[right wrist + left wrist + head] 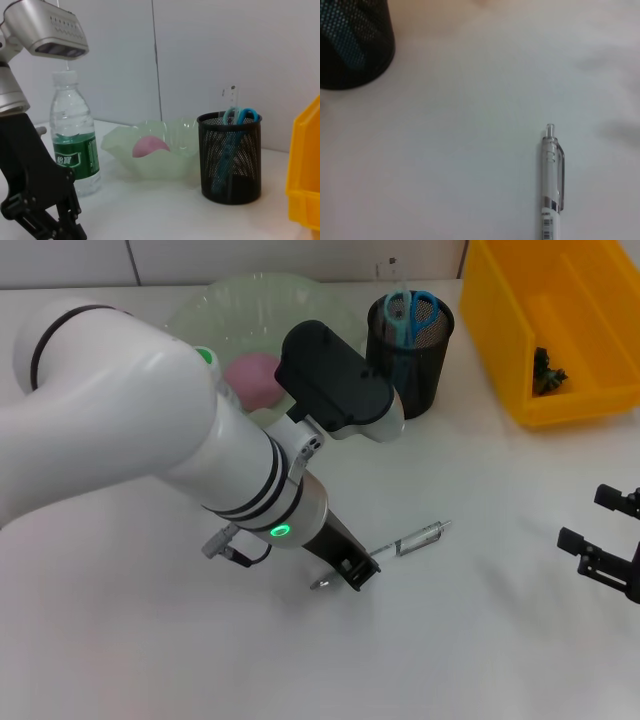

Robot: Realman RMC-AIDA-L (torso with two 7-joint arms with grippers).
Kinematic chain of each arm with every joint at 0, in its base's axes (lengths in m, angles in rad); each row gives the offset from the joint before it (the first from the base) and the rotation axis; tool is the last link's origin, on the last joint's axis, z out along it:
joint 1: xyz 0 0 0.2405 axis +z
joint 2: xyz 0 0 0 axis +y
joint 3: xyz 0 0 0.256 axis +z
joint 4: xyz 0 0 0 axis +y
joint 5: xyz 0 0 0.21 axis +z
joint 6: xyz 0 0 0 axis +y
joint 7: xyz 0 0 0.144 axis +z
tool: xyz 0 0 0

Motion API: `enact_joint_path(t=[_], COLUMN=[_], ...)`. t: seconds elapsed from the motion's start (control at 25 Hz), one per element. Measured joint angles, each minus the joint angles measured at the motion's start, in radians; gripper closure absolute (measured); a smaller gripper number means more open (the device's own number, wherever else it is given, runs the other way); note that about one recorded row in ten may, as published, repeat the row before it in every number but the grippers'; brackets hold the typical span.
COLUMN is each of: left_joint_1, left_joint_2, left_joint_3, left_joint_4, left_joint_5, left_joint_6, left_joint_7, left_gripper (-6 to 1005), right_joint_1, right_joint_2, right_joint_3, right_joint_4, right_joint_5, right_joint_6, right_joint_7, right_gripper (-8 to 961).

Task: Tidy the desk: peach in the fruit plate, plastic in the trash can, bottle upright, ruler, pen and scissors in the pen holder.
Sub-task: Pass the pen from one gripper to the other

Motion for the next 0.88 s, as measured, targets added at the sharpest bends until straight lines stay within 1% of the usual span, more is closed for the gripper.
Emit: enact_joint_path(t=[0.08,0.24,0.36,0.6,0.88], left_joint_1=[-0.003,-0.010,-0.014,-0.010,-0.011], left_joint_2=[0.000,0.000,0.000,0.000,0.000], left_joint_3=[0.001,0.017,0.030,0.026,0.035], left_joint_4=[-0.002,-0.006,0.014,0.028,0.027], left_joint_5=[0.000,0.010,0.013,0.036,0.035], left_joint_6=[0.001,0.009,0.020,0.021,0.020], left_joint_7=[0.000,0.008,0.015,0.011,0.011], left_gripper=[816,814,813,810,775], right_joint_1=[0.000,0.001,0.001,0.004,0.004], right_joint_2=[0.000,0.000,0.000,0.000,0.000], right_joint_3=[0.000,0.000,0.000,0.000,0.000], right_joint_4=[0.000,0.000,-0.001,-0.005,-0.006], right_joint_5=[0.000,-0.001,-0.003,-0.004,-0.004], right_joint_6=[0.000,0.000,0.000,0.000,0.000], right_joint_7=[0.001,0.003,0.008,0.013,0.014], right_gripper=[201,201,201,201,201])
